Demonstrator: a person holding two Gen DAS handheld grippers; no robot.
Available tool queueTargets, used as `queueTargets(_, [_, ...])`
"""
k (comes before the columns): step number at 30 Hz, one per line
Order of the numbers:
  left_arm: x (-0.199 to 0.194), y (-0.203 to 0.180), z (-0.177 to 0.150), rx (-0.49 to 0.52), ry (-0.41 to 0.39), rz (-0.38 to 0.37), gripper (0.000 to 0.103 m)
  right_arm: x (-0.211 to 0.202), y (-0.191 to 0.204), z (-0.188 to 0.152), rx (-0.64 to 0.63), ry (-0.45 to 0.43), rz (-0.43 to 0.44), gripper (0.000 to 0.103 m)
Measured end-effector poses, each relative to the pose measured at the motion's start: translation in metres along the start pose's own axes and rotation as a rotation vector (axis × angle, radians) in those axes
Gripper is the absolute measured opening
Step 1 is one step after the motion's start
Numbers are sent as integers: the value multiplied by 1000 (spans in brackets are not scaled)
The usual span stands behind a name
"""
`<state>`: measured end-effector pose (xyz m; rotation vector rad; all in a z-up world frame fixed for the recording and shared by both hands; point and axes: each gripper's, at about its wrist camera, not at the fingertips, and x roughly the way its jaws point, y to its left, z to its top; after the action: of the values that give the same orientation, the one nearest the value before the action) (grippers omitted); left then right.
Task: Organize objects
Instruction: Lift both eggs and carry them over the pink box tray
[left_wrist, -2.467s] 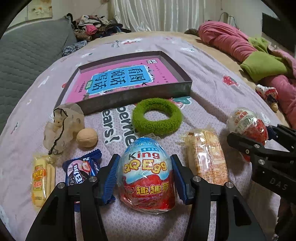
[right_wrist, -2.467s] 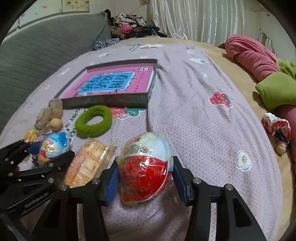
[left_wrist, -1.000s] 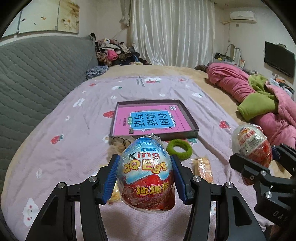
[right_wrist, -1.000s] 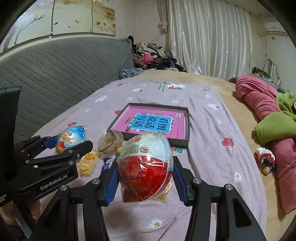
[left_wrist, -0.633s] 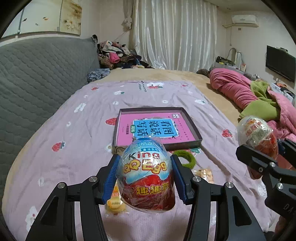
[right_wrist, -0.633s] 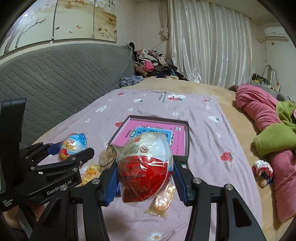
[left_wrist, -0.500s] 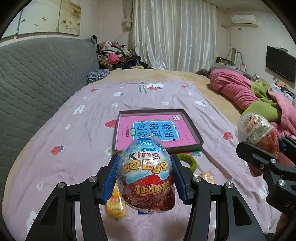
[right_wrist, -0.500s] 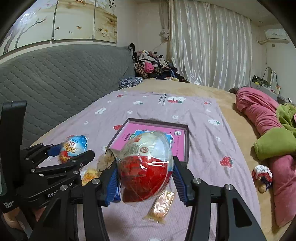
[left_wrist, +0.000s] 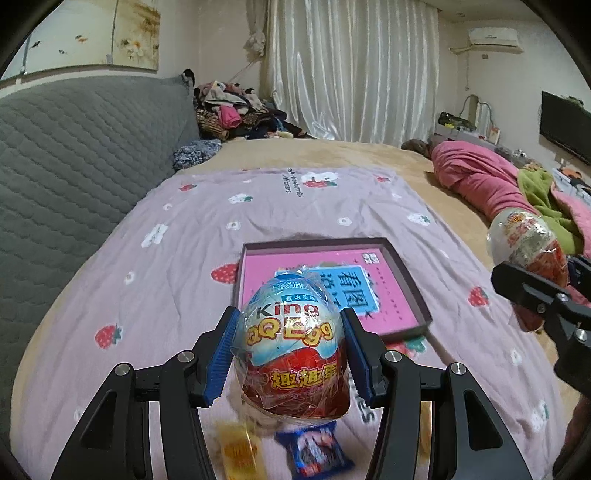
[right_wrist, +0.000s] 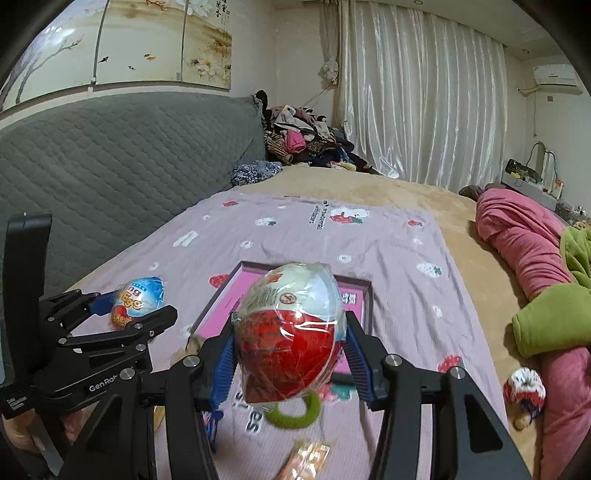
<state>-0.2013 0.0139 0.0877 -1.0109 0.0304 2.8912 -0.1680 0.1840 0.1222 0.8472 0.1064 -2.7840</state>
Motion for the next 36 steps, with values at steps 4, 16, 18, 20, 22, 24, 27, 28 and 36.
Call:
queueTargets(4, [27, 0, 23, 5, 6, 2, 57, 21, -9, 16, 1, -1, 1, 53])
queueTargets(16, [119, -3, 57, 6, 35, -38, 57, 111, -37, 39, 1, 27, 51, 53])
queueTargets(18, [136, -6, 60, 20, 52, -34, 57, 129, -42, 41, 10, 34, 64, 53])
queueTargets(20, [150, -8, 63, 37, 56, -19, 57, 143, -46, 41, 9, 42, 71, 53])
queueTargets(22, [167, -9, 68, 38, 67, -3, 57, 159, -48, 38, 2, 48, 76, 53])
queueTargets(24, [180, -10, 72, 30, 71, 5, 57, 179, -52, 35, -5, 63, 73, 53])
queueTargets(27, [206, -7, 78, 4, 112, -11, 57, 206, -59, 28, 2, 87, 81, 53])
queueTargets(28, [213, -8, 79, 1, 128, -15, 57, 217, -61, 25, 10, 100, 83, 53])
queueTargets(36, [273, -10, 74, -3, 216, 27, 57, 285, -77, 4, 56, 225, 87, 53])
